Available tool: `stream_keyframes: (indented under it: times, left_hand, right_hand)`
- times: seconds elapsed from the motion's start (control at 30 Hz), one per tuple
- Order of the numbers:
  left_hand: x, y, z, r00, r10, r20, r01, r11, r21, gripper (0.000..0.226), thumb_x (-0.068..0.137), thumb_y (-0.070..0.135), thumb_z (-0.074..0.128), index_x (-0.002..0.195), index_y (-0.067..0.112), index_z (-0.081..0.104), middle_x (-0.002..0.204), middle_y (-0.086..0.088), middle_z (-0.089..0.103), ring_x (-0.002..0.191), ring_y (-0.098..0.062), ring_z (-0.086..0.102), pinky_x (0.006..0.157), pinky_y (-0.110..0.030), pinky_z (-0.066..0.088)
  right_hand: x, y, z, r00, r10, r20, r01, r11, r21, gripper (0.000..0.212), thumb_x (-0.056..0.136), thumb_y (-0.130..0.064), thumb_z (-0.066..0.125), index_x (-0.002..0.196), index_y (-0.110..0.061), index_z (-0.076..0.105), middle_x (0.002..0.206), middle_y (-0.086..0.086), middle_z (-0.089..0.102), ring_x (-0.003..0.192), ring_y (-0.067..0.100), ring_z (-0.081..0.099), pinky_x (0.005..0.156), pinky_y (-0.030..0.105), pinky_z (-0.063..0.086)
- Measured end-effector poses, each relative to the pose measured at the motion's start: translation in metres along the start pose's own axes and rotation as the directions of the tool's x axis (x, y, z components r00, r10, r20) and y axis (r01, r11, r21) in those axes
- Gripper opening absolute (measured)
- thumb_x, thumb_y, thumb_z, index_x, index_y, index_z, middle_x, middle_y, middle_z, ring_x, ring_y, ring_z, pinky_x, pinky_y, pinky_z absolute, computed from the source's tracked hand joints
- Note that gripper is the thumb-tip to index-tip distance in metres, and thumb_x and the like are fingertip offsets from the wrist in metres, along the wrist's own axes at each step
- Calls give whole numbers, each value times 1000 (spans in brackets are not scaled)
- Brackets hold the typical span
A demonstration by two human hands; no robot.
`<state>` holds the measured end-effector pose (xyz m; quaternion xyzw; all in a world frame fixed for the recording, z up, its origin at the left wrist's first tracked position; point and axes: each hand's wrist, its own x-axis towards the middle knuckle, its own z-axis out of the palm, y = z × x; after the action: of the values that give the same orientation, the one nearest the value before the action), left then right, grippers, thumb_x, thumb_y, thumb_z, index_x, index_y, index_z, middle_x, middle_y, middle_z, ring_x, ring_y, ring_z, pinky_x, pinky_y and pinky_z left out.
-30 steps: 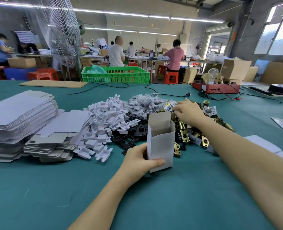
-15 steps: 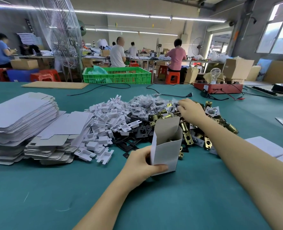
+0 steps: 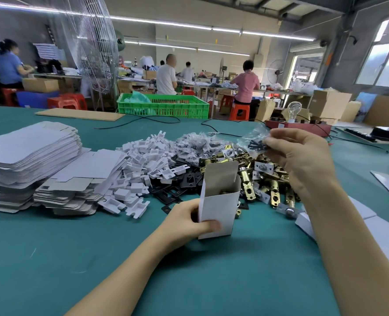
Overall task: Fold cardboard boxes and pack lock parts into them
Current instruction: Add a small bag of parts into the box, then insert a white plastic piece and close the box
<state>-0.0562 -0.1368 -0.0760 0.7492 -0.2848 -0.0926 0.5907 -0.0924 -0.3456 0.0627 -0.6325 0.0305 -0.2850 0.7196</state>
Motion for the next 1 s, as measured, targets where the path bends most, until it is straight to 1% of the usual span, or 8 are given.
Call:
stream_keyframes:
  times: [0.13, 0.23, 0.33, 0.47, 0.57, 0.7, 0.83, 1.0]
  left_hand:
    - [-2, 0, -1, 999, -15, 41, 18, 998, -60, 32, 70, 40, 74, 102, 36, 72, 104, 7, 74, 100, -12, 69, 86, -28, 54]
    - [-1, 1, -1, 998, -21, 56, 26, 995, -92, 31, 70, 38, 78, 101, 35, 74, 104, 6, 75, 99, -10, 70, 83, -21, 51]
    - [1, -1, -1, 999, -26, 33, 28, 997, -76, 32, 67, 39, 79, 99, 40, 73, 101, 9, 75, 97, -8, 70, 80, -20, 50]
    - [2, -4, -1, 1000, -23, 7, 23, 998, -53, 34, 65, 42, 79, 99, 44, 72, 99, 12, 75, 94, -6, 70, 76, -17, 49]
    - [2, -4, -1, 1000, -20, -4, 20, 999, -50, 36, 64, 41, 79, 99, 41, 72, 99, 11, 75, 94, -8, 70, 79, -21, 53]
    - [2, -3, 0, 1000, -15, -5, 15, 998, -65, 32, 66, 34, 80, 97, 39, 74, 97, 11, 75, 90, -5, 70, 77, -19, 52]
    - [1, -2, 0, 1000, -10, -4, 10, 997, -70, 32, 66, 36, 80, 97, 41, 73, 97, 12, 75, 90, -4, 69, 75, -16, 50]
    - [1, -1, 0, 1000, -14, 3, 14, 998, -68, 36, 65, 41, 80, 100, 44, 72, 99, 12, 75, 92, -5, 69, 75, -16, 50]
  right_hand:
    - [-17, -21, 7, 970, -29, 242, 32, 999, -8, 15, 77, 4, 68, 87, -6, 67, 81, 7, 73, 76, 17, 72, 65, 19, 55]
    - [-28, -28, 12, 883, -95, 460, 160, 982, -105, 21, 67, -7, 74, 87, -9, 68, 80, 5, 73, 79, 18, 72, 71, 21, 57]
    - [-31, -20, 21, 805, -178, 566, 460, 790, -405, 18, 78, 3, 72, 86, -13, 69, 78, -2, 71, 77, 9, 69, 75, 24, 57]
    - [-31, -9, 30, 702, -159, 695, 639, 572, -515, 19, 81, 4, 68, 81, -15, 70, 75, -16, 64, 73, 0, 59, 66, 12, 46]
    - [-31, -4, 32, 666, -118, 737, 679, 503, -534, 22, 80, 5, 68, 79, -17, 70, 74, -18, 60, 72, -4, 54, 64, 6, 39]
    - [-31, -1, 33, 672, -95, 735, 661, 526, -536, 27, 80, 5, 67, 78, -22, 67, 75, -10, 66, 72, 3, 58, 63, 12, 45]
    - [-29, 3, 32, 671, -41, 740, 654, 503, -565, 22, 80, 6, 65, 82, -16, 70, 77, -5, 70, 67, -5, 59, 62, 8, 43]
    - [-29, 7, 33, 662, -40, 749, 675, 467, -572, 14, 82, -1, 68, 88, -13, 72, 81, -3, 71, 69, -2, 60, 67, 11, 46]
